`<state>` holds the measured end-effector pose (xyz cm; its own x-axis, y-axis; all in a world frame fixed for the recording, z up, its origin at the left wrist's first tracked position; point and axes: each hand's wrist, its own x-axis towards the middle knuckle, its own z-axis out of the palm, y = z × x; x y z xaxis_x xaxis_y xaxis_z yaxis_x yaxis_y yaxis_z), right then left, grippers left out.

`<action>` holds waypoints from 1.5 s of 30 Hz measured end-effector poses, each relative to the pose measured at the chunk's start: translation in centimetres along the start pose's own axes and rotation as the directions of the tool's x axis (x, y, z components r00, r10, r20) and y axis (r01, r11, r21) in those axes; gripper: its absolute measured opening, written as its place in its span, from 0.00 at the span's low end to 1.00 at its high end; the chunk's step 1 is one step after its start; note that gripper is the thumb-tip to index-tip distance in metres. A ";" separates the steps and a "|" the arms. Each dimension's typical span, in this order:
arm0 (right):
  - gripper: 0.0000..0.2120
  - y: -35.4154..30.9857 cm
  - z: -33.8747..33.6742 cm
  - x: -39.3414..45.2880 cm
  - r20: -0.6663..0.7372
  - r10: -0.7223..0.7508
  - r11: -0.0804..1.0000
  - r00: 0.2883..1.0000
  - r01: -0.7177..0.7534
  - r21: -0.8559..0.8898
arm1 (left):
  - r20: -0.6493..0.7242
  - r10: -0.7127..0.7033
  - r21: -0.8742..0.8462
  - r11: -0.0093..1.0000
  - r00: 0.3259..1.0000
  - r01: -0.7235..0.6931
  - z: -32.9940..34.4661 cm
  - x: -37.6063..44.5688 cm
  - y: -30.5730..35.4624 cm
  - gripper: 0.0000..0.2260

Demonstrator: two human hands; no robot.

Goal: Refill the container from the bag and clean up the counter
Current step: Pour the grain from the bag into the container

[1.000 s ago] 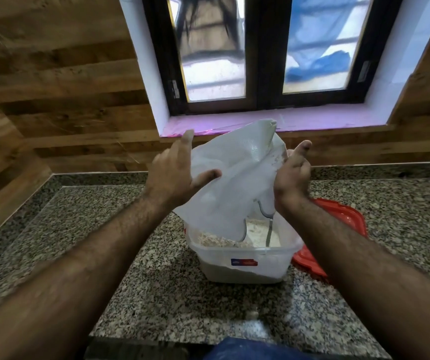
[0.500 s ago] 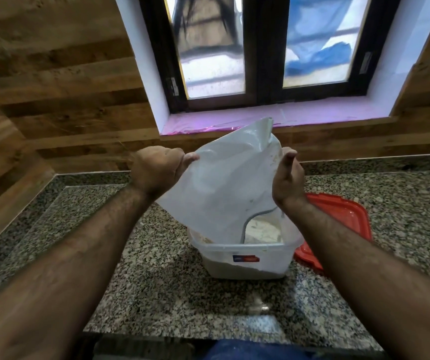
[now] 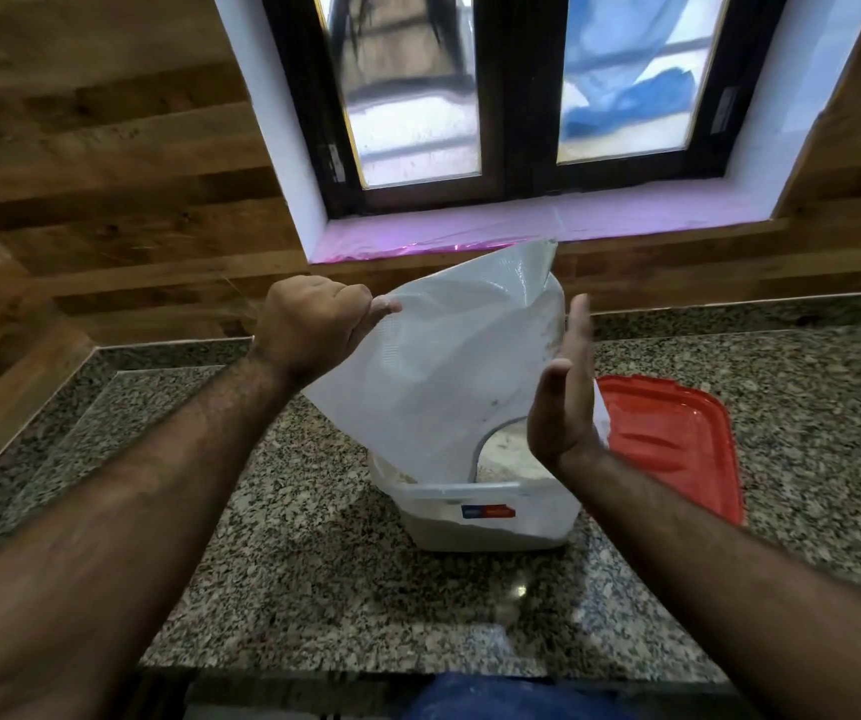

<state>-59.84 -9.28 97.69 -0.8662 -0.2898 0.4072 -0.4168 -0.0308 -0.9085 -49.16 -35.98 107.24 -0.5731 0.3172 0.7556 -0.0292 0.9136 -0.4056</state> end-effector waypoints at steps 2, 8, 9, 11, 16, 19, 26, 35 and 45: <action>0.63 0.3 0.0 -0.6 0.002 -0.098 0.995 0.995 0.098 -0.009 | -0.003 0.004 -0.001 1.000 1.000 -0.004 0.1 0.0 0.2 0.25; 0.65 0.4 -0.2 0.0 0.010 -0.033 0.999 0.999 0.033 -0.009 | -0.014 0.008 -0.036 0.999 1.000 -0.009 0.2 -0.1 0.0 0.25; 0.65 0.3 -0.3 0.1 -0.031 -0.013 1.000 0.999 0.013 -0.018 | -0.025 -0.002 -0.038 0.999 1.000 0.001 0.1 -0.3 -0.2 0.25; 0.64 0.5 -0.2 0.3 -0.127 0.037 0.999 0.991 -0.035 0.012 | -0.068 -0.049 -0.027 0.998 0.996 0.047 -0.2 -0.9 -0.8 0.25; 0.56 0.5 -0.1 1.6 -0.082 0.376 0.902 0.923 -0.345 0.261 | -0.121 -0.290 -0.062 0.957 0.949 0.285 -0.7 -3.3 -1.6 0.27; 0.39 -0.1 0.5 2.0 0.061 0.329 0.885 0.943 -0.330 0.328 | -0.123 -0.448 -0.157 0.890 0.886 0.429 -0.5 -4.9 -1.4 0.29; 0.43 -2.0 2.3 2.3 0.248 0.205 0.900 0.947 -0.282 0.334 | -0.071 -0.791 -0.466 0.565 0.608 0.680 0.3 -7.7 -0.8 0.24; 0.44 -5.3 5.0 3.1 0.423 0.309 0.878 0.852 -0.427 0.217 | 0.245 -0.955 -0.667 -0.043 0.165 0.744 2.8 -9.5 -1.5 0.24; 0.35 -6.4 8.0 3.2 0.308 0.432 0.749 0.848 -0.527 0.401 | 0.571 -0.821 -0.596 -0.426 -0.014 0.681 4.9 -10.9 -2.1 0.25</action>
<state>-57.70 -17.68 104.02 -0.8291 -0.5538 -0.0762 0.2551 -0.2536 -0.9330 -46.84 -42.63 97.40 -0.4355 -0.8997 0.0288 0.1101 -0.0214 0.9937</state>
